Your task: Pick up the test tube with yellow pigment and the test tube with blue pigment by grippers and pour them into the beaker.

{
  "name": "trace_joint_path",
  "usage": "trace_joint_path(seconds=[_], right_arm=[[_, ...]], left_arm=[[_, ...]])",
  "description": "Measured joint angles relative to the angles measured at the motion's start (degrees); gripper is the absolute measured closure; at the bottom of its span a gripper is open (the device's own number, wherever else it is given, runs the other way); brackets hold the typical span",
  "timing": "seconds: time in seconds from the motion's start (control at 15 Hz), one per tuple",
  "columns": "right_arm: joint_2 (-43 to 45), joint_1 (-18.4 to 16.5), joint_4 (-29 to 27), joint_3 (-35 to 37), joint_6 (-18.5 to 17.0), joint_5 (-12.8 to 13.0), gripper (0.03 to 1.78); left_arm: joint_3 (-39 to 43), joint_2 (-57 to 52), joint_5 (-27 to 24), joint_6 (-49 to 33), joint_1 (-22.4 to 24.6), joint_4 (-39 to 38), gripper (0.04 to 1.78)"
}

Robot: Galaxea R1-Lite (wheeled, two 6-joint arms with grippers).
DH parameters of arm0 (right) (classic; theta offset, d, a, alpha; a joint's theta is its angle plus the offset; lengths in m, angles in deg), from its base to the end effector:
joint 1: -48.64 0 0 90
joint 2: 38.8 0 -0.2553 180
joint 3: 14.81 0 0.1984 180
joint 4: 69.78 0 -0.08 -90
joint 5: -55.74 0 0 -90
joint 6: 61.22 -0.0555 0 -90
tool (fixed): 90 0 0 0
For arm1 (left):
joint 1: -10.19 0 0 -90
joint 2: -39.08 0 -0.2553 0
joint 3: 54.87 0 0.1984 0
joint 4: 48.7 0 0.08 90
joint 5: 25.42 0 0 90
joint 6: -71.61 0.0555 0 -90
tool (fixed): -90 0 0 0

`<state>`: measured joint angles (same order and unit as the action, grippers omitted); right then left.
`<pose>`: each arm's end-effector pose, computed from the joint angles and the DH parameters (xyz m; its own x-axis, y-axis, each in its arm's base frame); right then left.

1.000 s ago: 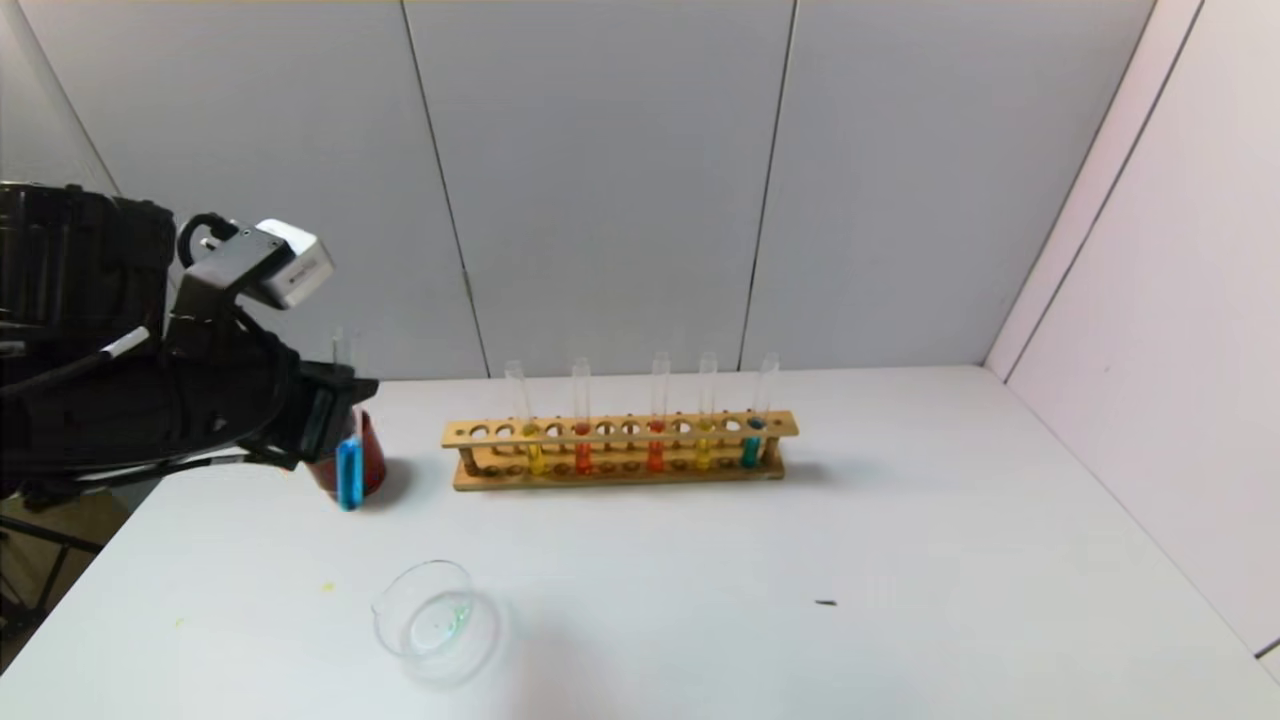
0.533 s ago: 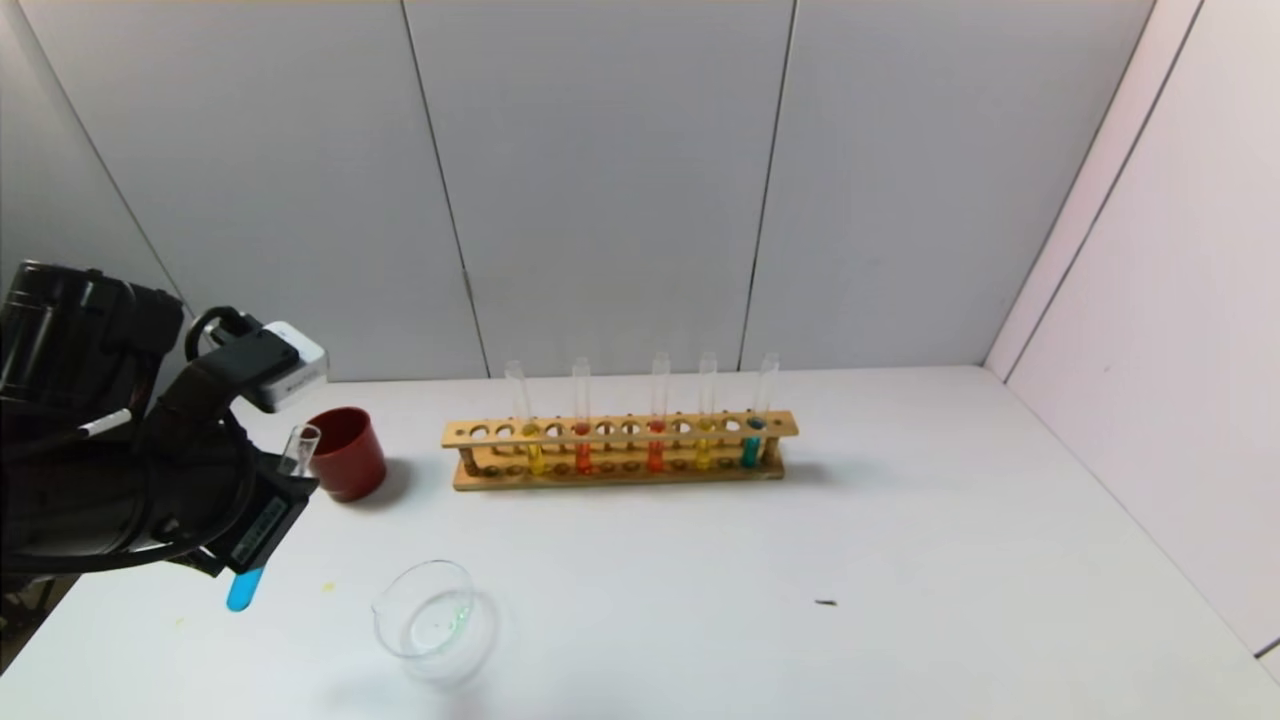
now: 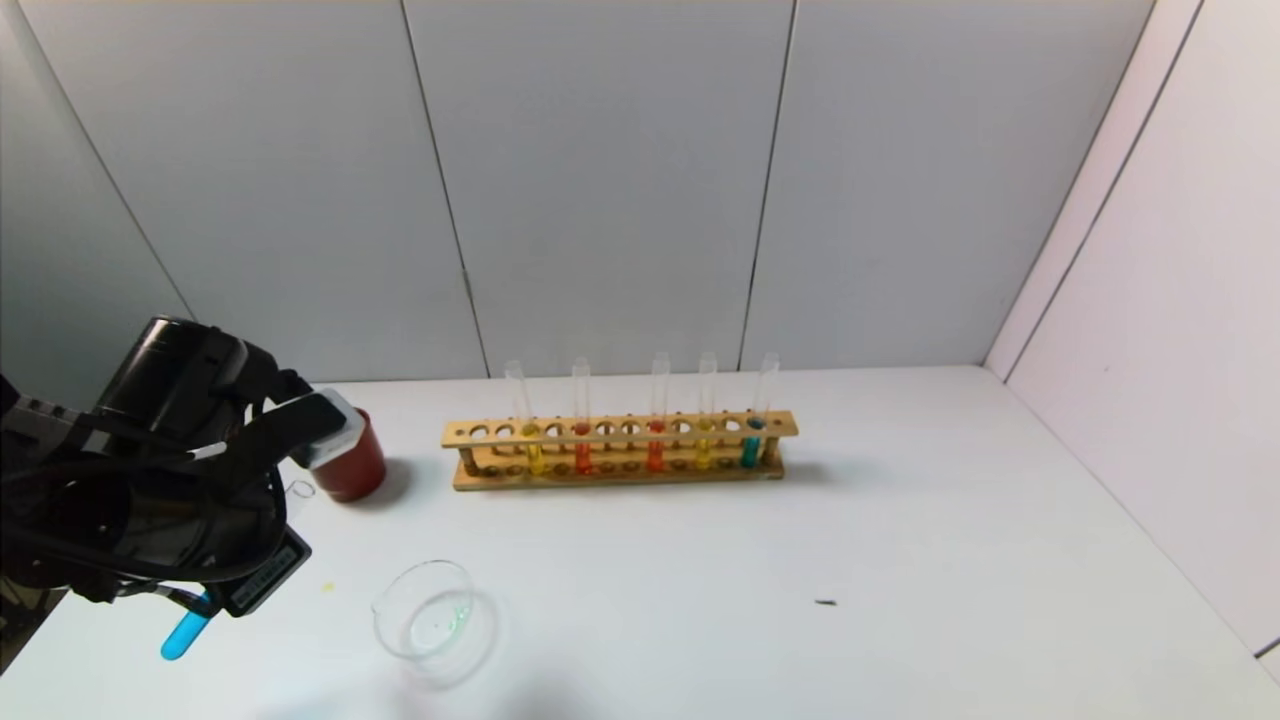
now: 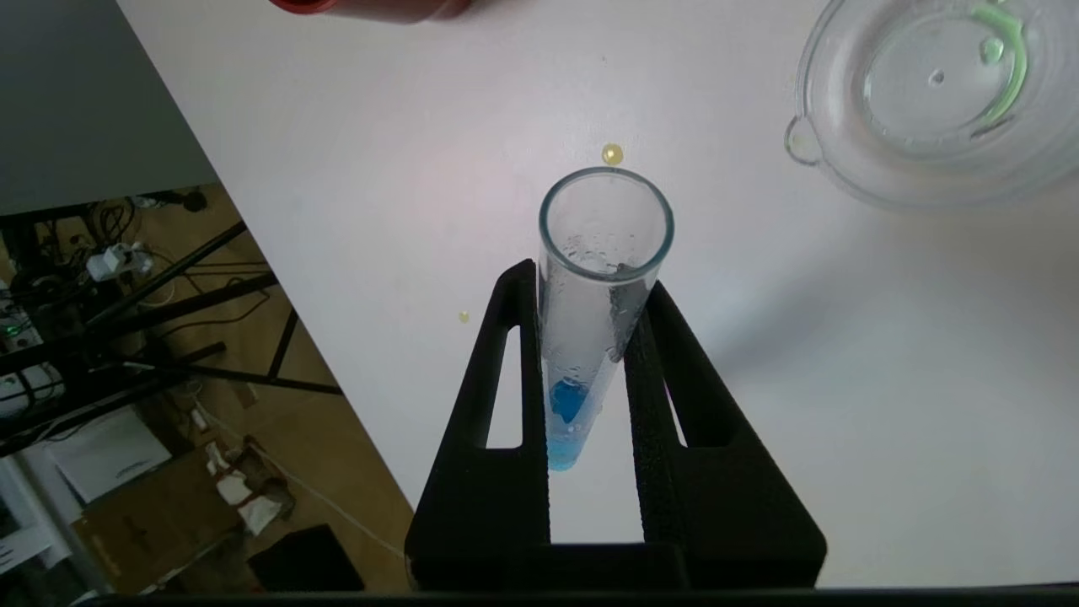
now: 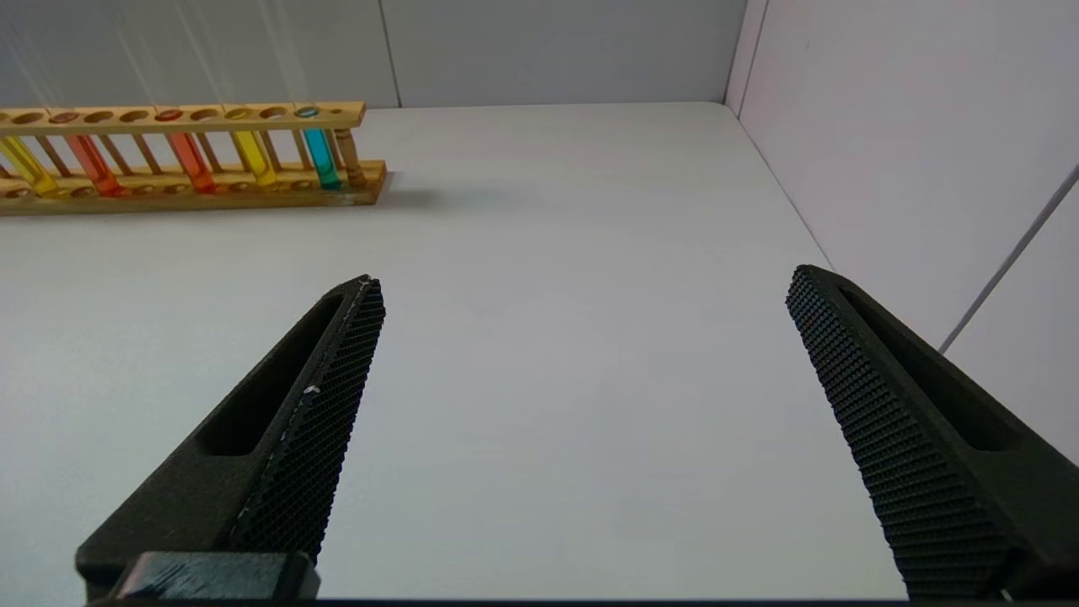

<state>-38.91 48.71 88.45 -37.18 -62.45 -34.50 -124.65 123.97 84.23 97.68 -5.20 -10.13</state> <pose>0.0638 0.0003 0.0768 0.9999 0.0054 0.0086 -0.0056 0.9998 0.0214 0.2432 -0.0476 0.0960 0.6270 0.1762 -0.7588 0.3934 0.7691 0.5037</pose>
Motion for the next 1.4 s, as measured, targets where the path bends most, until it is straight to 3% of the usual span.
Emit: trace_joint_path(seconds=[0.47,0.8,1.4], right_arm=[[0.0,0.0,0.0,0.0,0.0,0.0,0.07],[0.0,0.0,0.0,0.0,0.02,0.0,0.07],[0.0,0.0,0.0,0.0,0.02,0.02,0.07]], left_arm=[[-0.22,2.56,5.71,2.58,-6.62,10.51,1.49],[-0.3,5.35,7.5,2.63,-9.44,12.08,1.49],[-1.79,13.67,8.07,2.63,-9.72,9.23,1.49]])
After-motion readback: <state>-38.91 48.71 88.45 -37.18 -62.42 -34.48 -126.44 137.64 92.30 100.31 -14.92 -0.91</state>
